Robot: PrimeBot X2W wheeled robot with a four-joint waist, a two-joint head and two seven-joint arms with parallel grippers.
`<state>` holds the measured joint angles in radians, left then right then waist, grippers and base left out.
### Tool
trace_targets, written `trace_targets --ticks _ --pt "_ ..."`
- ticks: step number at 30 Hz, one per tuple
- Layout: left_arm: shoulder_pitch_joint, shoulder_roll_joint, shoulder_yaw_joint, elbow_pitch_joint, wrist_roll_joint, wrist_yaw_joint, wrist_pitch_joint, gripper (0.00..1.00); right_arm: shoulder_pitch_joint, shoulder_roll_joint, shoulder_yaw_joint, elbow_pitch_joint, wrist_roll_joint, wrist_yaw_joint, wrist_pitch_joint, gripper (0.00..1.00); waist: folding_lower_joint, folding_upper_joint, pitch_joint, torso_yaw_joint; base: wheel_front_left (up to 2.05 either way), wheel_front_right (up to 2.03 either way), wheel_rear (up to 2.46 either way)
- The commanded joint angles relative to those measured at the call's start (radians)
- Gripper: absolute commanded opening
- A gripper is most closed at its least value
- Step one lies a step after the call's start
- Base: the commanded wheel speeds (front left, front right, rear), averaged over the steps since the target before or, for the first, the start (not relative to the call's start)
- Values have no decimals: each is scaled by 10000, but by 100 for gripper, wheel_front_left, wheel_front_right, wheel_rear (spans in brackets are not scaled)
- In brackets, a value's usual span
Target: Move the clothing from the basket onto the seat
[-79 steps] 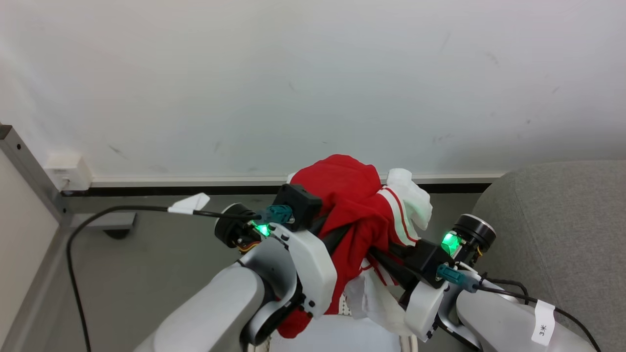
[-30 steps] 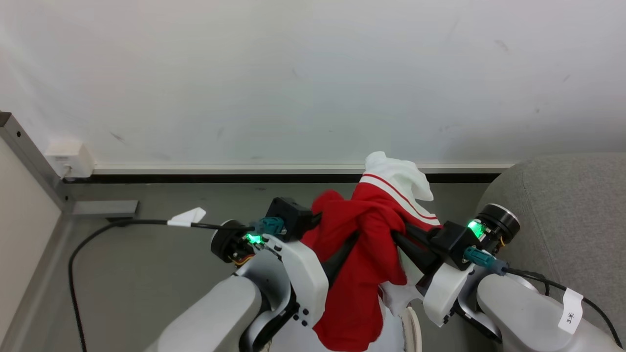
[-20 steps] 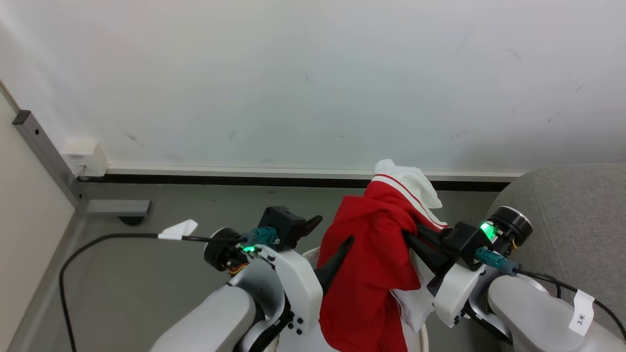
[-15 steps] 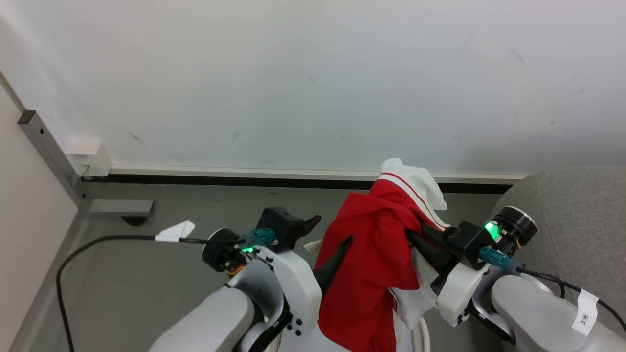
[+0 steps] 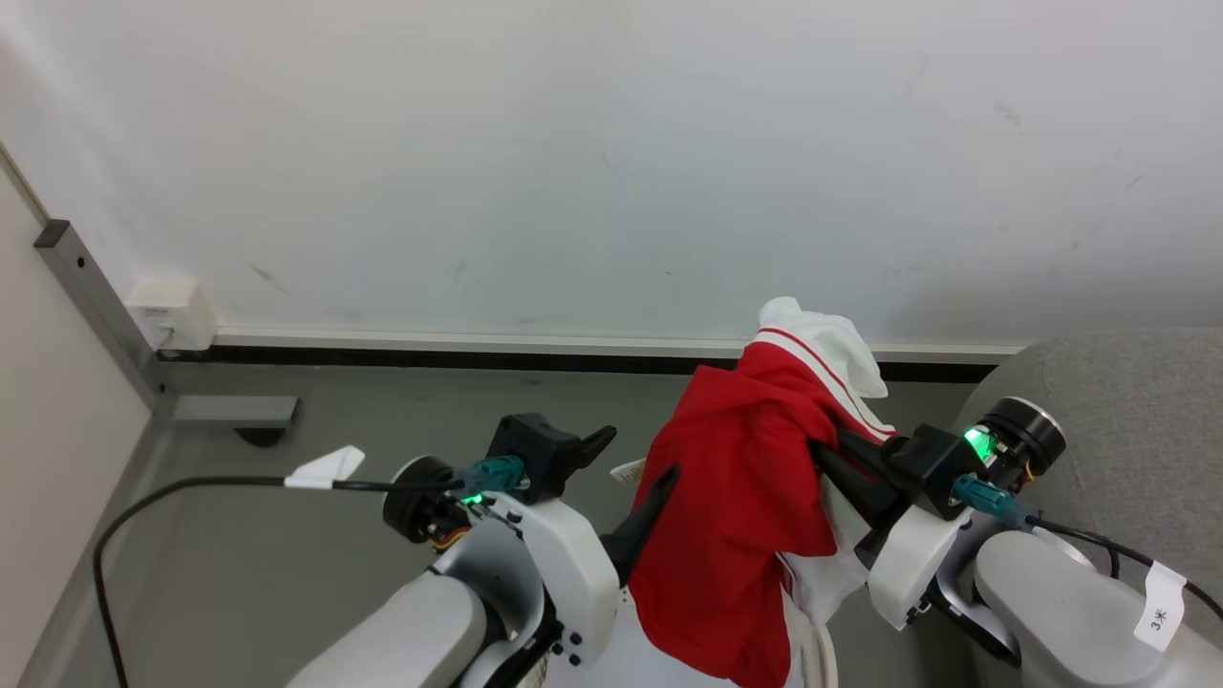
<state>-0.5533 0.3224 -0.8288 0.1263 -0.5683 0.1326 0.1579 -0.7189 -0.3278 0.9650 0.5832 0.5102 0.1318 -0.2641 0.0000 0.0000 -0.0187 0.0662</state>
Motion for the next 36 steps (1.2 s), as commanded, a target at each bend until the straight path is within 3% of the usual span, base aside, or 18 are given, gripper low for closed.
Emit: trace_targets --ticks 1,14,28,36 --pt "61 53 17 -30 -47 42 -12 100 -86 -103 -53 -24 47 -22 -5 0 0 0 2 -48 0 0 0" --pt "-13 94 65 -141 -117 104 -123 100 -509 -451 -164 -138 -60 -23 -5 0 0 0 94 -1082 0 0 0" --pt "-225 -163 95 -133 -207 137 -392 100 -1224 -1332 -192 -656 -167 -25 -5 0 0 0 259 -3706 0 0 0" --pt "-367 -328 64 -64 -235 94 -538 100 -1462 -1953 -296 -1131 -156 -25 -5 0 0 0 319 -4515 0 0 0"
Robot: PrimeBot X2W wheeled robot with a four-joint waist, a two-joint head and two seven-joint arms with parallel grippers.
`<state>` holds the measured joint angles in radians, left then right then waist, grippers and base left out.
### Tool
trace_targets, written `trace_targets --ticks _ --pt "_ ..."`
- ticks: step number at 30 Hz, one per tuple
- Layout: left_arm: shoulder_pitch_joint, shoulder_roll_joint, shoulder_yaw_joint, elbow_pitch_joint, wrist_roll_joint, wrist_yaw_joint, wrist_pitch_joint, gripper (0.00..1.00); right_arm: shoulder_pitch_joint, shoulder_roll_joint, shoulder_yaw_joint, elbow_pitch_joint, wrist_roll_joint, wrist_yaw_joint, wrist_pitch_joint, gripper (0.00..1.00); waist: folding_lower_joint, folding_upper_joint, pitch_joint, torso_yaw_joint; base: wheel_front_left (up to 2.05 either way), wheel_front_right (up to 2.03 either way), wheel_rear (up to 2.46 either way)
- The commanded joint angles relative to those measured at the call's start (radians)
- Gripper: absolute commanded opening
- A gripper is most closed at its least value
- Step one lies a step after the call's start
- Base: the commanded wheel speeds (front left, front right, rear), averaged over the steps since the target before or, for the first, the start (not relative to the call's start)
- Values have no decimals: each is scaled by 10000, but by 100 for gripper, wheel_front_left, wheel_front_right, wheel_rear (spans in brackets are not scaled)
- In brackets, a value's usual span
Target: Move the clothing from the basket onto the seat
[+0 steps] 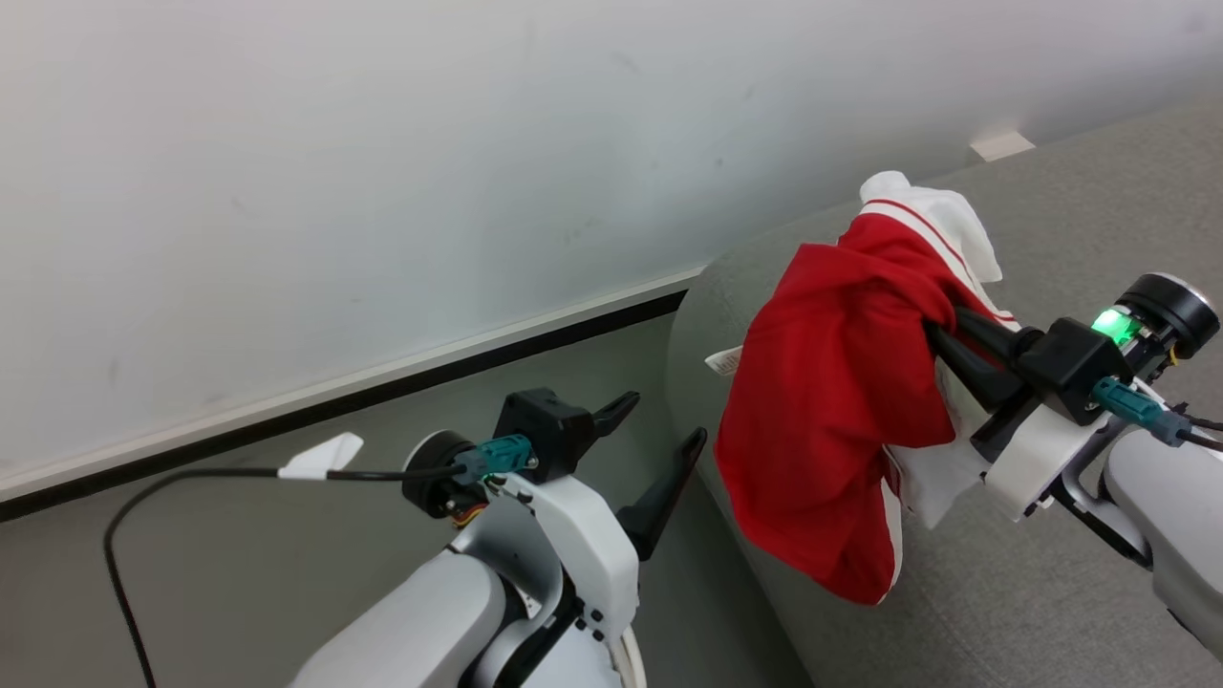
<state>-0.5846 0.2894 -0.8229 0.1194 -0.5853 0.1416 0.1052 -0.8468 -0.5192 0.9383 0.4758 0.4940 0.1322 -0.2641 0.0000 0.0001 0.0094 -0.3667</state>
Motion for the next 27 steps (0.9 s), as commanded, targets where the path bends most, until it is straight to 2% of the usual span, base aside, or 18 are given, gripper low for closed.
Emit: trace_targets --ticks 1,8,15,21,27 --pt "-64 1 -6 27 -45 -11 -23 100 -208 -109 -50 -108 10 -29 -5 0 0 -1 50 -263 0 0 0" --pt "-227 -76 -82 81 -7 -39 -23 100 -214 -445 -282 -270 123 -29 -4 0 0 -1 147 -473 0 0 0" --pt "-604 -208 -297 -14 116 -171 181 100 -558 -903 -964 -269 94 -29 -6 0 0 -1 672 -155 0 0 0" --pt "-1594 -365 -497 -150 483 -454 541 100 -1428 -1685 -2252 -230 75 -29 -1 0 0 -1 2184 531 0 0 0" --pt "-2876 -611 -641 -132 851 -788 791 100 -2699 -2763 -3610 118 93 -29 57 0 0 -1 4055 1264 0 0 0"
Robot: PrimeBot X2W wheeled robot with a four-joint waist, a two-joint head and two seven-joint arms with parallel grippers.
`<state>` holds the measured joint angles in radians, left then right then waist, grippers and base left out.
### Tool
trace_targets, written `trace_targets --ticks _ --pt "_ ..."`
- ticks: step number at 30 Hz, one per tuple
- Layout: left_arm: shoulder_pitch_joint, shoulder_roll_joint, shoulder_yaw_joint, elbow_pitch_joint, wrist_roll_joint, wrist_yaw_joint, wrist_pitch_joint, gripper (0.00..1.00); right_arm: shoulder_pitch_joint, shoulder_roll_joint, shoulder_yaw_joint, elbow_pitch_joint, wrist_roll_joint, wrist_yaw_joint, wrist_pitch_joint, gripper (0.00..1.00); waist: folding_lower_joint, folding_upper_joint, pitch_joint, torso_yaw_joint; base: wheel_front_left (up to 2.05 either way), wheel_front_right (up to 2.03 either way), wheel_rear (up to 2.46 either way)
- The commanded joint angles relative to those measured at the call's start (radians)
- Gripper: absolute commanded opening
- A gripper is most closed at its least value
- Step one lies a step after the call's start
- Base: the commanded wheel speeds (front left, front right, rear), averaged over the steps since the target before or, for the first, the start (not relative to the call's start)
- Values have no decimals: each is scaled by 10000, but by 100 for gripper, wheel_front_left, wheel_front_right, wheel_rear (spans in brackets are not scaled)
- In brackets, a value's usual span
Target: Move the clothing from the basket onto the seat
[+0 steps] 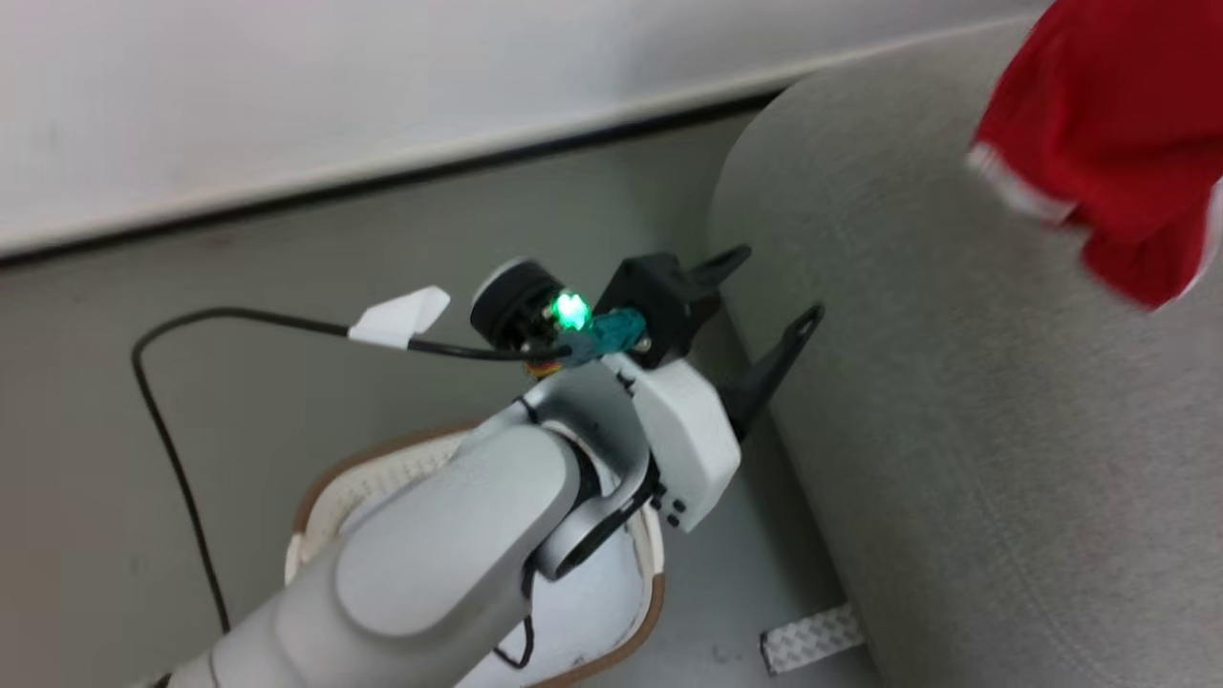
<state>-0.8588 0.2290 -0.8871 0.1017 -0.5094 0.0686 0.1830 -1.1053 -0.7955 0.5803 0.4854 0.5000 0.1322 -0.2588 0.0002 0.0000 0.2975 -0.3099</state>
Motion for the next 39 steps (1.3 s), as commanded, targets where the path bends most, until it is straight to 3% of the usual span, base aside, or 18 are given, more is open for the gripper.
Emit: trace_targets --ticks 1,5,9,16,25,29,31,39 --pt "-348 -47 -27 44 179 -97 42 100 -341 -187 -261 124 22 -29 66 0 -2 0 1481 810 0 0 0" --pt "-1097 -183 -73 87 425 -290 104 100 -1018 -790 -1115 631 -115 -29 351 0 -2 0 2616 1211 0 0 0" --pt "-1670 -353 -97 159 588 -410 0 100 -1161 -877 -1961 1542 -293 -29 516 0 -2 0 3445 1542 0 0 0" --pt "-2014 -577 -136 412 769 -414 -331 100 -295 81 -3316 3560 -738 -29 286 0 -2 0 4056 1889 0 0 0" --pt "-1590 -360 -150 738 642 -285 -561 100 459 1239 -4535 5459 -1390 -29 17 0 -2 0 3850 1865 0 0 0" --pt "-1391 -286 -137 866 500 -239 -618 100 612 1468 -4860 5664 -1775 -29 -63 44 -2 0 3442 1732 0 0 0" --pt "-1301 -235 -121 909 469 -217 -660 100 737 1578 -4966 5704 -1896 -29 -57 100 -2 0 3249 1670 0 0 0" --pt "-998 2 -60 970 222 -152 -768 100 1265 1841 -5504 5504 -2247 -29 -66 100 -2 0 2533 1540 0 0 0"
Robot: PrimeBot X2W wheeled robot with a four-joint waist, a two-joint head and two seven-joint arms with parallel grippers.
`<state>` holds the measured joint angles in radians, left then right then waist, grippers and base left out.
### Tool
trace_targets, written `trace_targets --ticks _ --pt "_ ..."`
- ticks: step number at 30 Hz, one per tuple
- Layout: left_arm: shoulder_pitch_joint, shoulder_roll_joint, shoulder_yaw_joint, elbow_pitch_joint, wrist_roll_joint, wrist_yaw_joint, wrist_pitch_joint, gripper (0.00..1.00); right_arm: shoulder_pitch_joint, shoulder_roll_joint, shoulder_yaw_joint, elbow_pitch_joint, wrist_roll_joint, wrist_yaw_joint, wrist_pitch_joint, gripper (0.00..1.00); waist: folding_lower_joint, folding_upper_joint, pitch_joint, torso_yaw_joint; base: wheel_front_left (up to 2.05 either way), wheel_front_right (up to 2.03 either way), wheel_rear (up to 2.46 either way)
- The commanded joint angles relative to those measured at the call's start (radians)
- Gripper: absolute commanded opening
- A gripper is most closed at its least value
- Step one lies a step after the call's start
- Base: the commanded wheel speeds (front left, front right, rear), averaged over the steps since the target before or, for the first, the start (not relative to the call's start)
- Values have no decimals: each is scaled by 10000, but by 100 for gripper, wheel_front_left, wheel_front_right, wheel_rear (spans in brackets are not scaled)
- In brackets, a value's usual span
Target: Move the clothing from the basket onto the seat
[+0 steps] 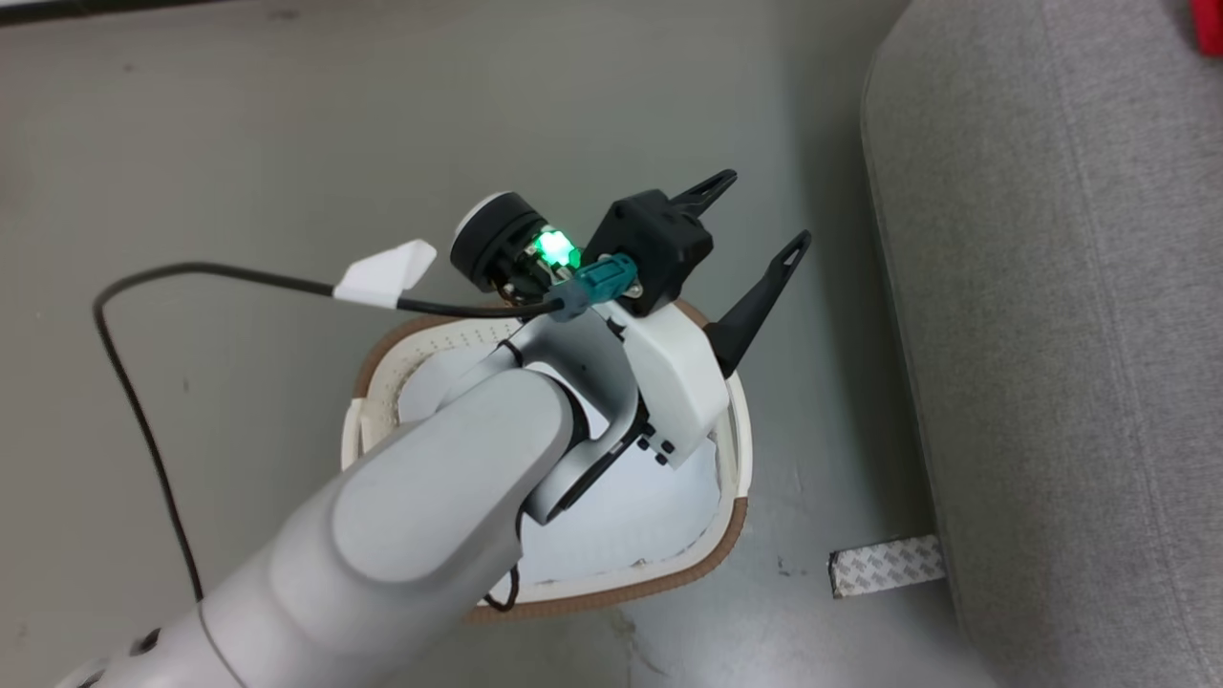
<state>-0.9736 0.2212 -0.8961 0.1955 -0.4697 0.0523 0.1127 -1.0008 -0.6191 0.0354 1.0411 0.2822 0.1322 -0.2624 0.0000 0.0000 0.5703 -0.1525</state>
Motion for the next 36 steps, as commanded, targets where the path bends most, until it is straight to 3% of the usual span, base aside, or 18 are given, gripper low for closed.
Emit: trace_targets --ticks 1,8,16,27,36 --pt "219 105 48 43 -192 39 -107 100 336 92 -129 -139 -137 -29 -30 100 0 0 -299 -39 0 0 0" --pt "771 277 201 213 -349 240 -537 100 1366 155 -691 -1079 -500 -29 -31 100 0 0 -1174 54 0 0 0" --pt "2217 731 751 656 -827 989 -1443 100 3512 614 -1591 -3762 -1010 -29 -30 100 0 0 -2835 287 0 0 0" --pt "4818 1638 1657 968 -1369 2107 -3131 100 6634 2019 -1451 -7300 -1496 -29 -14 100 0 0 -4955 418 0 0 0" --pt "7025 1943 2812 813 -1897 2402 -3773 100 8819 3492 -1142 -8525 -1882 -29 -14 100 0 0 -5760 422 0 0 0"
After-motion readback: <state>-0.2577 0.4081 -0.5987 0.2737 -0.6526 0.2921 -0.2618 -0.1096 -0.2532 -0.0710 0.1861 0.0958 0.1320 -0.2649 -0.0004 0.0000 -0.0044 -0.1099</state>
